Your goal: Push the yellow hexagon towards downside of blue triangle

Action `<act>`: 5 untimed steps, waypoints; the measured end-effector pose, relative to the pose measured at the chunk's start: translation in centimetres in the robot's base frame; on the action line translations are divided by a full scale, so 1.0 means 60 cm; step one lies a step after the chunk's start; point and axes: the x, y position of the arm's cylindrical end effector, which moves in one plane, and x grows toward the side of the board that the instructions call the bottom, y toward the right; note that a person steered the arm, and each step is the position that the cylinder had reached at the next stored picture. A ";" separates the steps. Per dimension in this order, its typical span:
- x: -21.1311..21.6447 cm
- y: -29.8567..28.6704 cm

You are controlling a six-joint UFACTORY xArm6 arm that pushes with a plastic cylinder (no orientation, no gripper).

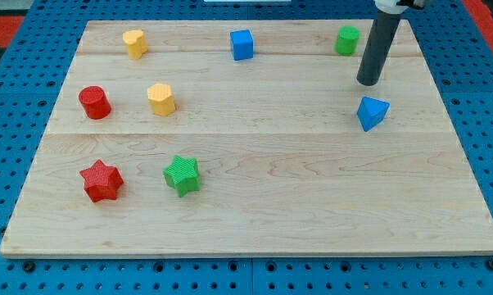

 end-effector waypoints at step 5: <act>-0.048 -0.109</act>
